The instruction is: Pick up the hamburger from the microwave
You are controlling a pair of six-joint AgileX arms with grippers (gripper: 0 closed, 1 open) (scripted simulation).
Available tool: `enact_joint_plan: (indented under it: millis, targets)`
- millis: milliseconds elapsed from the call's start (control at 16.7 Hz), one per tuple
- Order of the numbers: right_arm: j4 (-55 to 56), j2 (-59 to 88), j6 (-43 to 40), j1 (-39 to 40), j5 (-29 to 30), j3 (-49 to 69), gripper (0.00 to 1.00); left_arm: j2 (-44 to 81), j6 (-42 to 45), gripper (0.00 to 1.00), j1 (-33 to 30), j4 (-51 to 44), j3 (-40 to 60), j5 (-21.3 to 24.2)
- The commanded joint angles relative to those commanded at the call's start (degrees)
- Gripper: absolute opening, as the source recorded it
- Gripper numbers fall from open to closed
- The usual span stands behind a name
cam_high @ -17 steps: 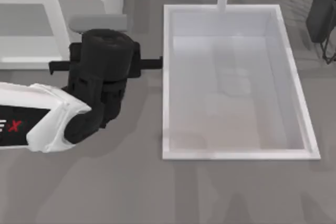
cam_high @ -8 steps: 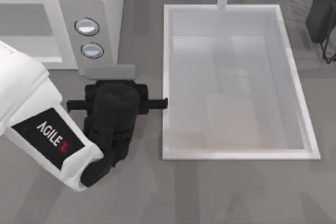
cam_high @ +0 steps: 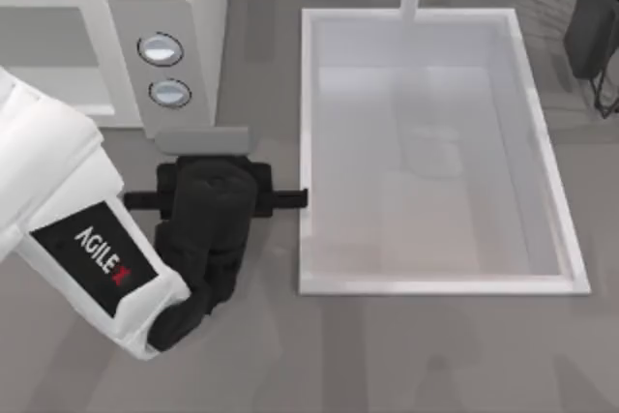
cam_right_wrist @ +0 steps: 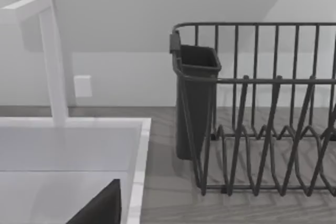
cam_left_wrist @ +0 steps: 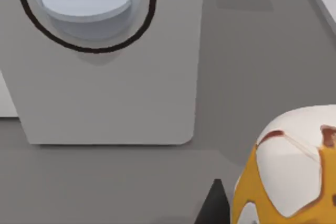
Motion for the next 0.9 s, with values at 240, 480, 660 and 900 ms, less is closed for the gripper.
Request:
enact_joint_plan:
  millis: [240,480,660,900]
  targets:
    - [0.0,0.0,0.0,0.0,0.0,0.0,1.0,0.0,0.0,0.45,0.0,0.0,0.0,0.0]
    - [0.0,0.0,0.0,0.0,0.0,0.0,1.0,0.0,0.0,0.75,0.0,0.0,0.0,0.0]
    - [0.0,0.0,0.0,0.0,0.0,0.0,1.0,0.0,0.0,0.98,0.0,0.0,0.0,0.0]
    - [0.0,0.0,0.0,0.0,0.0,0.0,1.0,0.0,0.0,1.0,0.0,0.0,0.0,0.0]
